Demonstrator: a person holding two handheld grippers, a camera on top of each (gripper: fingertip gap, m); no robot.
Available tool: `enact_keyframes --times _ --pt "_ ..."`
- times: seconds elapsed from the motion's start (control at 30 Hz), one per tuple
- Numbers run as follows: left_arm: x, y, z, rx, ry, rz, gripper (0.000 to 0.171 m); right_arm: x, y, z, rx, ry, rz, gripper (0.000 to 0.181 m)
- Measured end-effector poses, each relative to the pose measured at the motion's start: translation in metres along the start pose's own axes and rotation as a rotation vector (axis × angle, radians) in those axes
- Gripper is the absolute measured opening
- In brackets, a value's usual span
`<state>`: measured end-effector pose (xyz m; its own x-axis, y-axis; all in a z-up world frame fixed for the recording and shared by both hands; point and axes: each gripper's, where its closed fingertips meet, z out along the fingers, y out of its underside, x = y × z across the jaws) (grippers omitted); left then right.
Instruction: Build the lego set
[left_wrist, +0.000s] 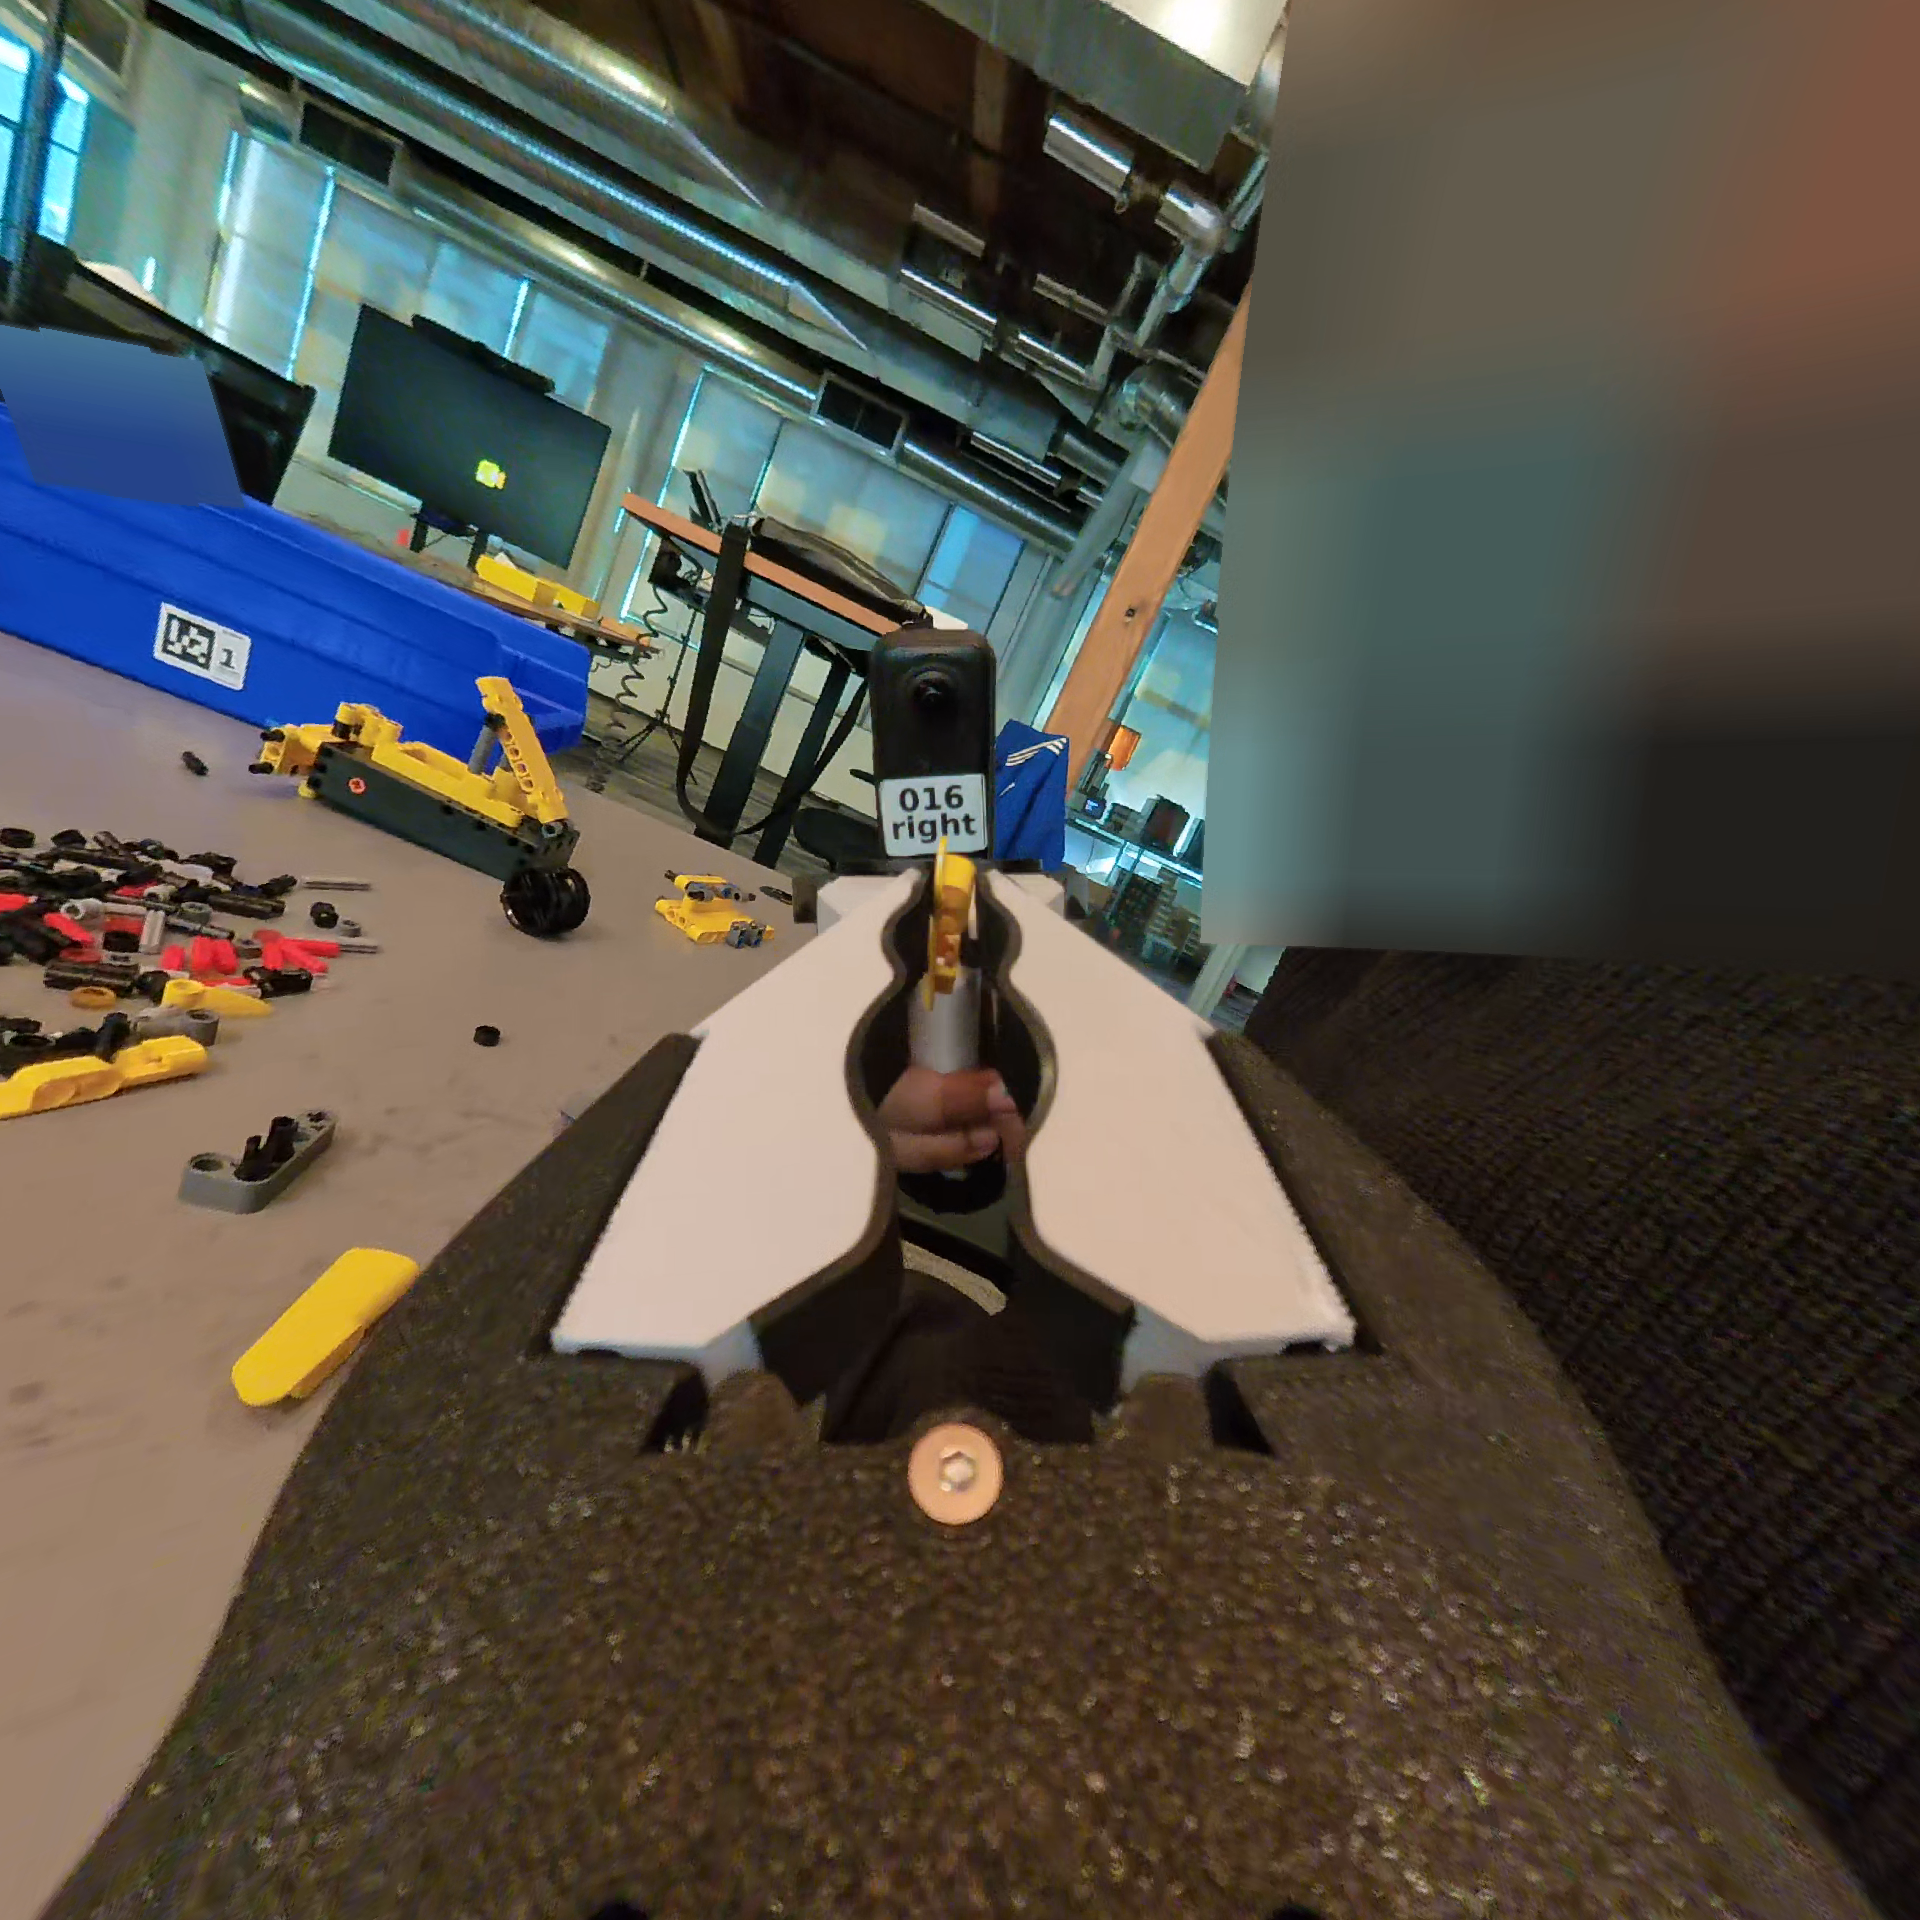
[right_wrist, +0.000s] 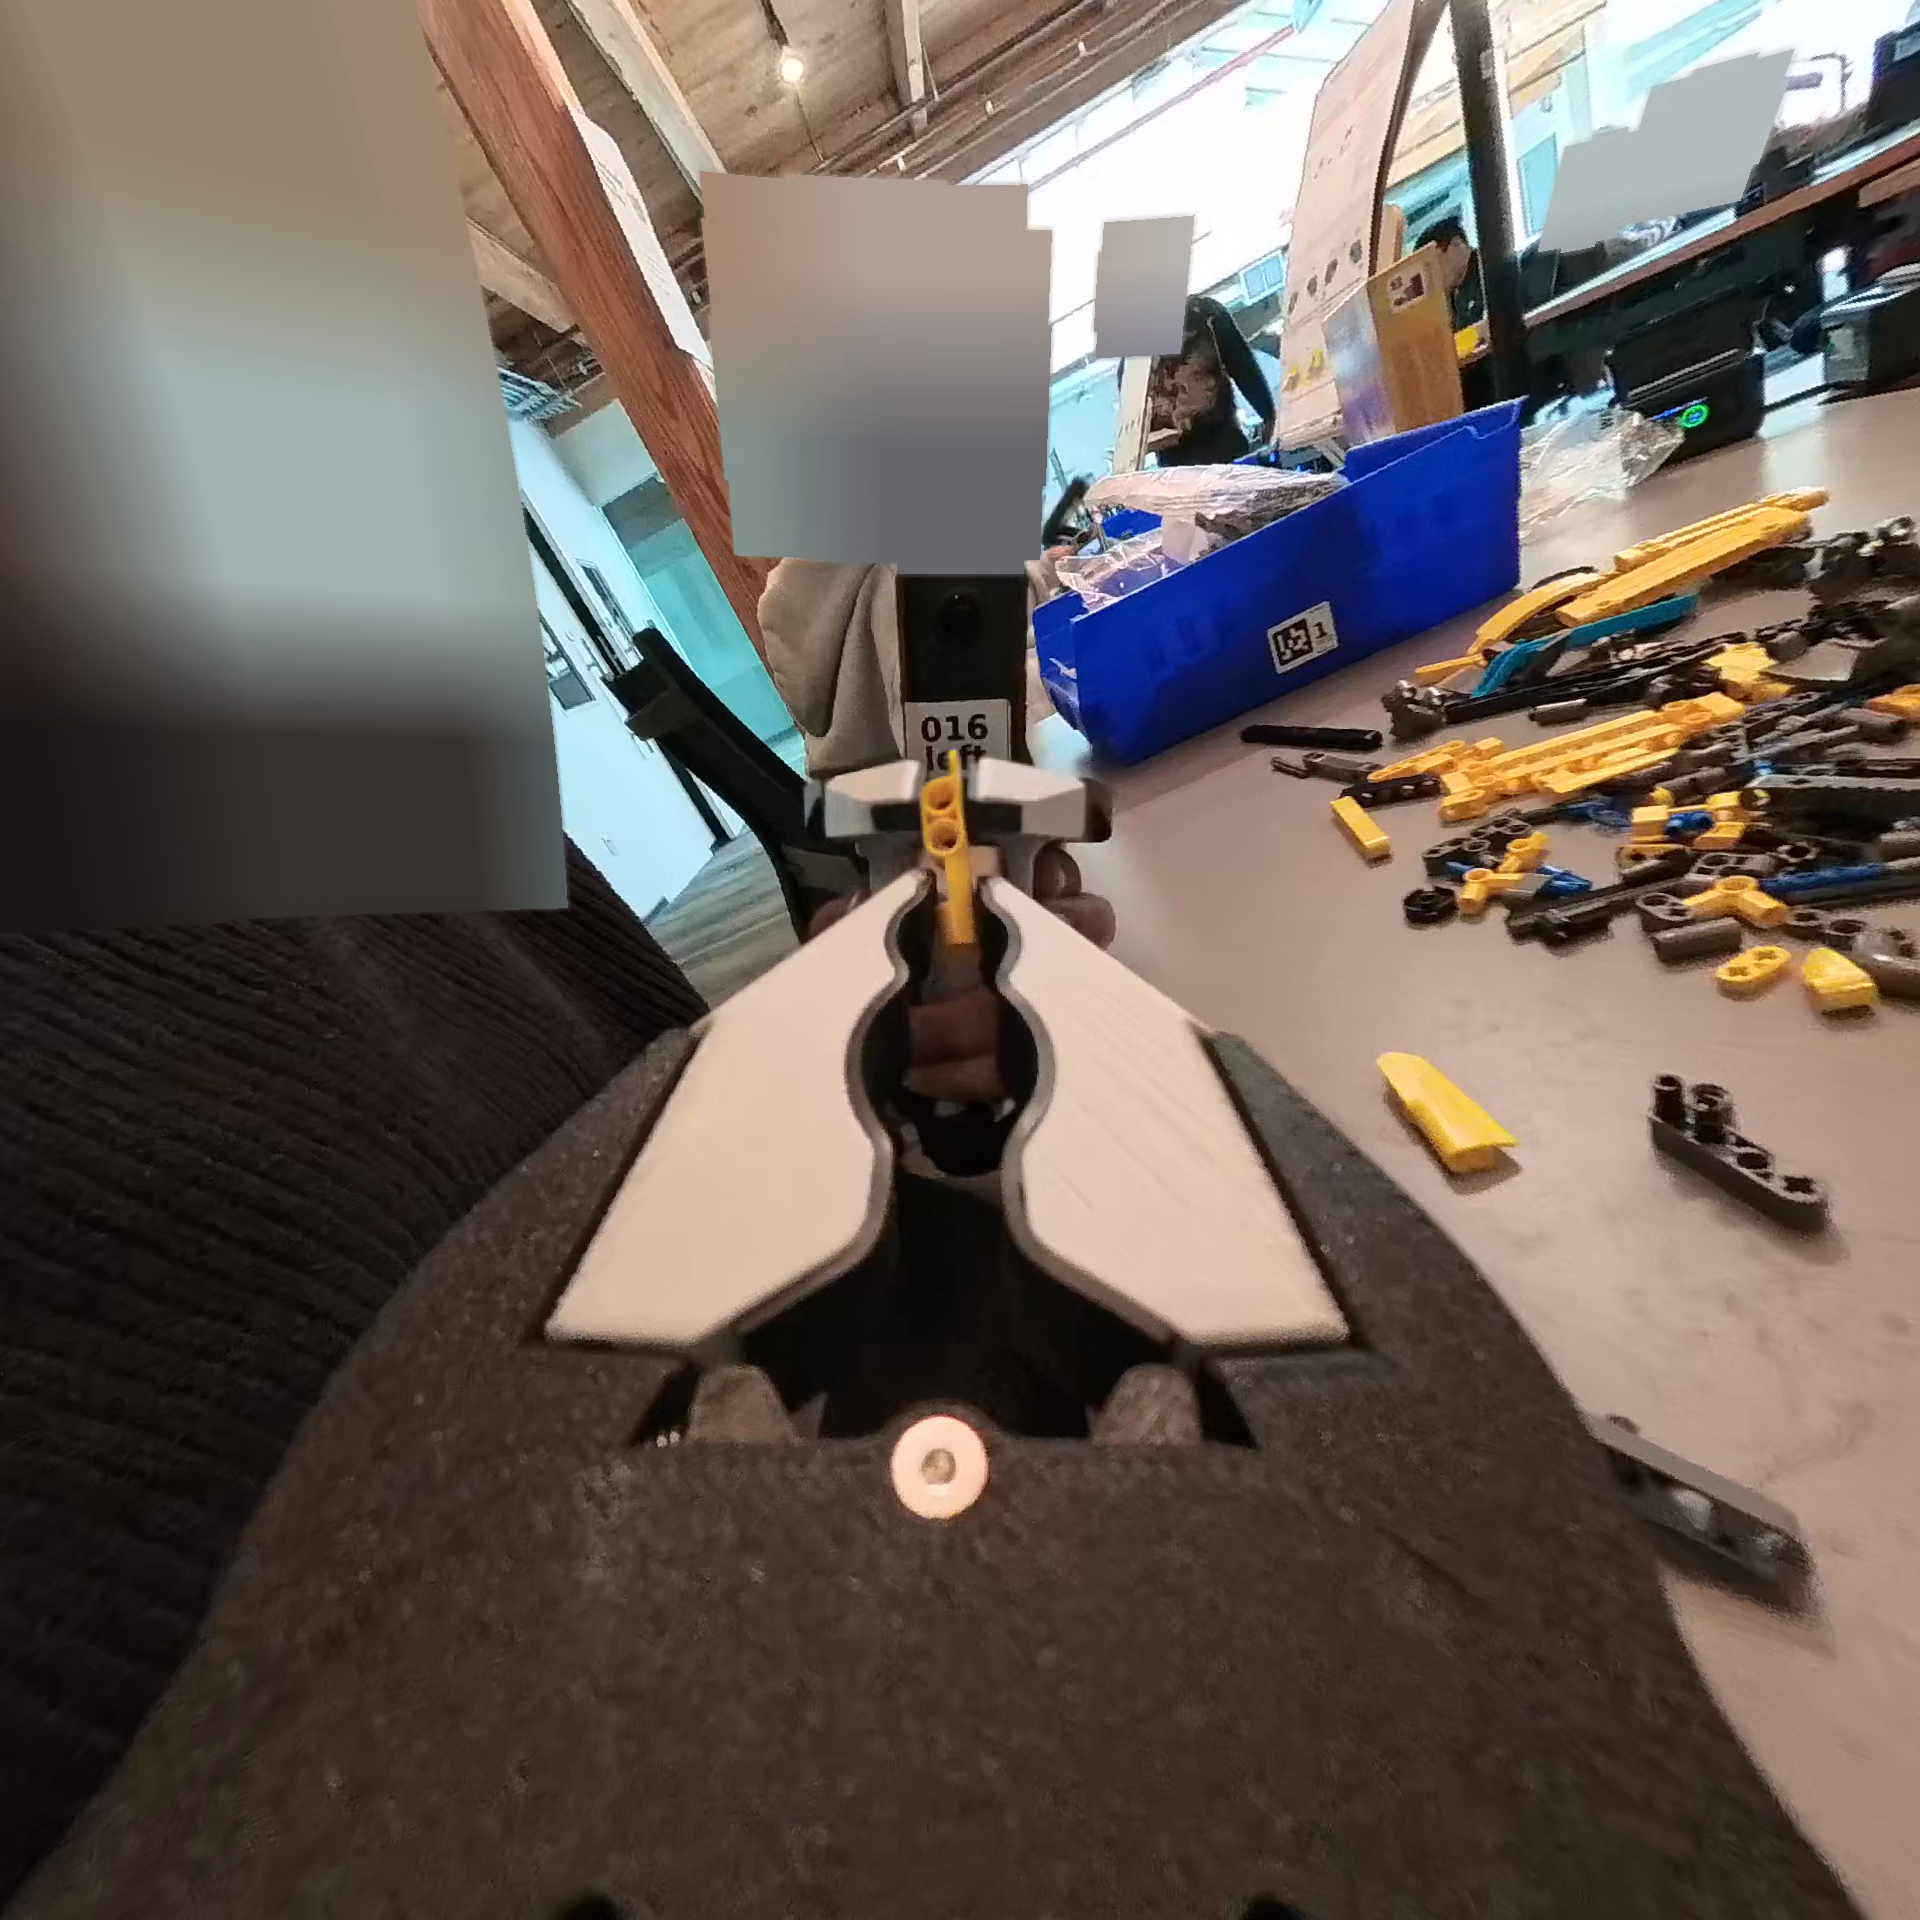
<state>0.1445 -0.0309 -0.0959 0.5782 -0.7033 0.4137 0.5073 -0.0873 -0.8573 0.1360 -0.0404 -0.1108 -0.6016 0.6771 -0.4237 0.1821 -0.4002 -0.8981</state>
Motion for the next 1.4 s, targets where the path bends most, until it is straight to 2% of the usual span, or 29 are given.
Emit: enact_keyframes --times 0.43,0.63,1.03,1.13,1.27,1.33,1.4 --pt "-0.001 -0.009 -0.003 0.087 -0.009 0.007 0.006 -0.001 -0.01 0.002 0.167 -0.04 0.094 0.006" --pt "0.002 -0.014 -0.005 0.125 0.006 -0.005 0.006 -0.004 -0.013 0.007 0.25 -0.026 0.075 0.006" --pt "0.003 -0.017 -0.007 0.141 0.005 -0.015 0.006 -0.005 -0.016 0.01 0.31 -0.004 0.053 0.006" --pt "0.002 -0.016 -0.008 0.118 -0.023 0.03 0.006 -0.004 -0.015 0.01 0.289 0.013 0.028 0.006" --pt "-0.001 -0.024 -0.015 0.116 -0.1 0.122 0.006 0.017 -0.019 -0.011 0.178 0.214 -0.11 0.029" --pt "-0.008 -0.024 -0.019 0.098 -0.154 0.152 0.006 0.042 -0.011 -0.032 0.027 0.415 -0.202 0.041" --pt "-0.015 -0.024 -0.023 0.085 -0.204 0.179 0.006 0.073 0.005 -0.06 -0.18 0.648 -0.274 0.069"
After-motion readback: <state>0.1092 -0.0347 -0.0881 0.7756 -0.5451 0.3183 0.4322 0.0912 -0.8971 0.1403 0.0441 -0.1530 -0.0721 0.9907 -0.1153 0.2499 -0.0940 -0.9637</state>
